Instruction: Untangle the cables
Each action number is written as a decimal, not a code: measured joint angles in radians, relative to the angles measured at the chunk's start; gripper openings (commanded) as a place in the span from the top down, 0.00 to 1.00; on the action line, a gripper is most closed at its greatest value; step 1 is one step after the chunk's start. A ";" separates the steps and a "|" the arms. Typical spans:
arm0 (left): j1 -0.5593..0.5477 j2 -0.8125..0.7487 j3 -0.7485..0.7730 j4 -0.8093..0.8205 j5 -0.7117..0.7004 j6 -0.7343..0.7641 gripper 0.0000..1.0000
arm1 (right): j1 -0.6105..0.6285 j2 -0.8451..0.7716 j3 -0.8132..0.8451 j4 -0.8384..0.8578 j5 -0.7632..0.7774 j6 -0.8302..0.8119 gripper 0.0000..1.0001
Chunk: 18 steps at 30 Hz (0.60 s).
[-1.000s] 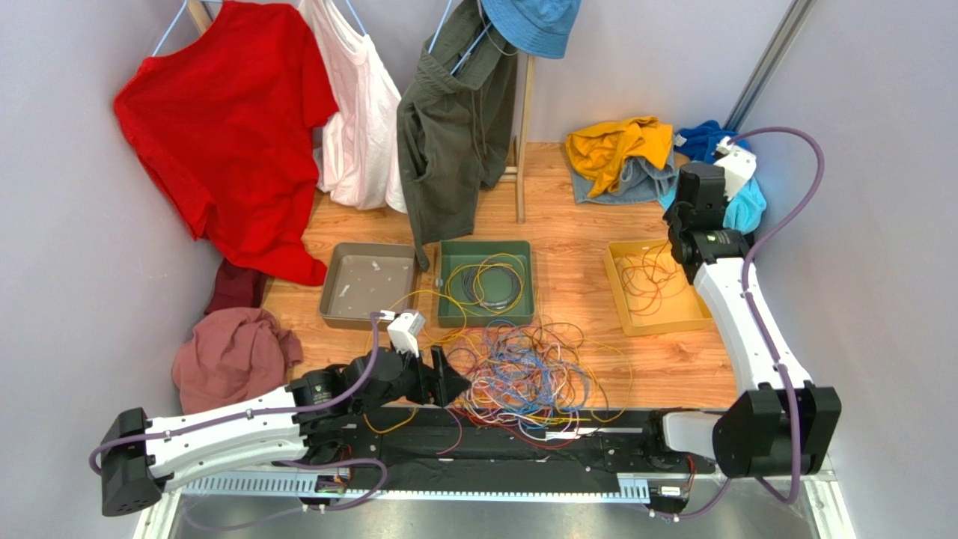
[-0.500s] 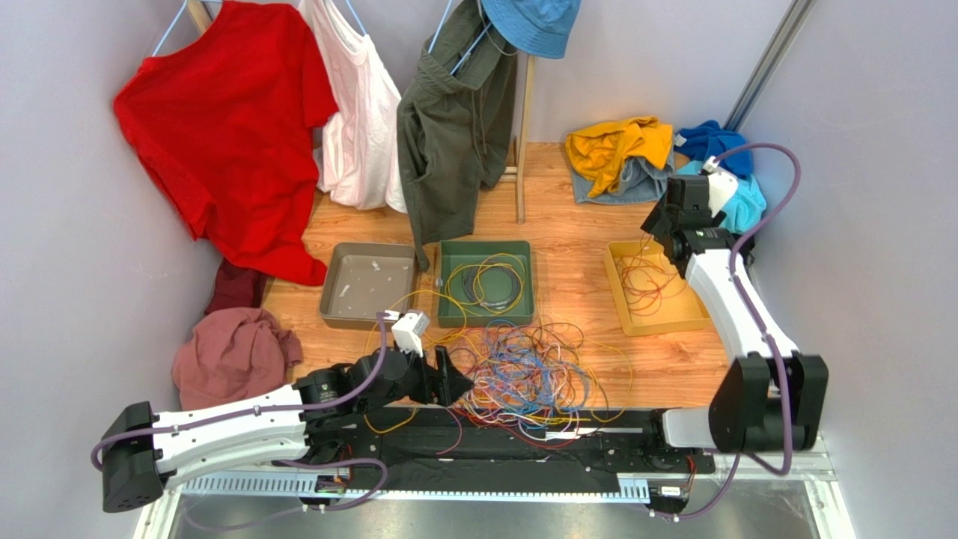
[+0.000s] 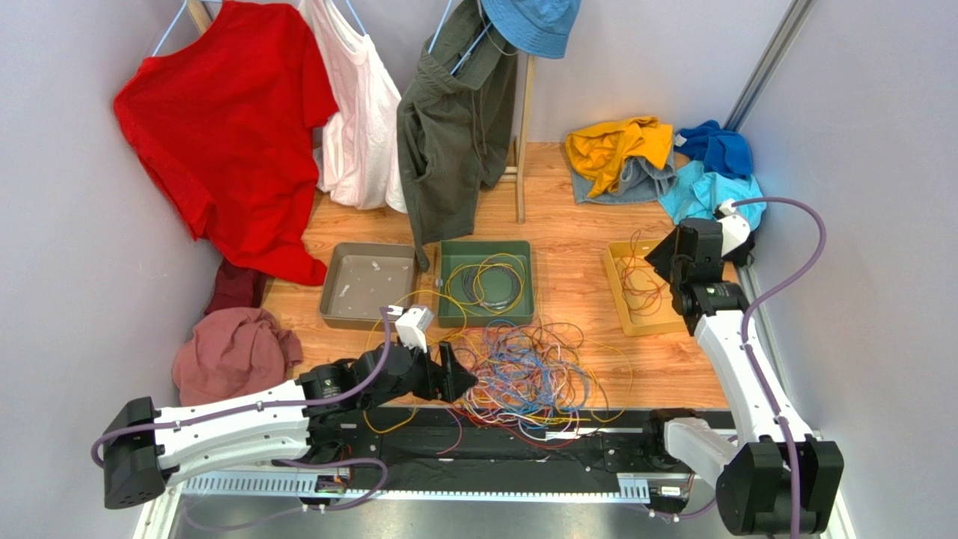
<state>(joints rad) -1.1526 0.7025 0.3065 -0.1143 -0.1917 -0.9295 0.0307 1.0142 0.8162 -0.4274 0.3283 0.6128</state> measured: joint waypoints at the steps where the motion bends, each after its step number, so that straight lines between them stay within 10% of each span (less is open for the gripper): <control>1: 0.000 0.000 0.001 0.000 -0.001 0.000 0.11 | 0.005 0.007 -0.005 0.003 -0.023 0.001 0.58; 18: 0.000 0.047 0.001 0.011 0.001 -0.002 0.11 | 0.303 0.245 0.061 0.217 -0.169 0.000 1.00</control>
<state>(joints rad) -1.1526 0.7490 0.3077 -0.1036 -0.1905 -0.9318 0.3340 1.2587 0.8768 -0.2108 0.1593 0.6132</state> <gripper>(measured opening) 0.894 0.009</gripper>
